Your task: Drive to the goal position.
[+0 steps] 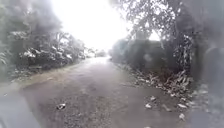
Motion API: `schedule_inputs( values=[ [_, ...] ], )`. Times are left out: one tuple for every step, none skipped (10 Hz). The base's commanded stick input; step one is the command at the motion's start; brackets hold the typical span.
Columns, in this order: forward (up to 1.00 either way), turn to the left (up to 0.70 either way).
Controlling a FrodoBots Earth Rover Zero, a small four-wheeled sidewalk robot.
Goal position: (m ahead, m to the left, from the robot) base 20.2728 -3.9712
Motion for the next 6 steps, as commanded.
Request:
schedule_inputs(
  values=[
    [0.7, 0.35],
    [0.7, 0.27],
    [0.7, 0.0],
    [0.7, 0.0],
    [0.7, 0.0],
    [0.7, 0.0]
  ],
)
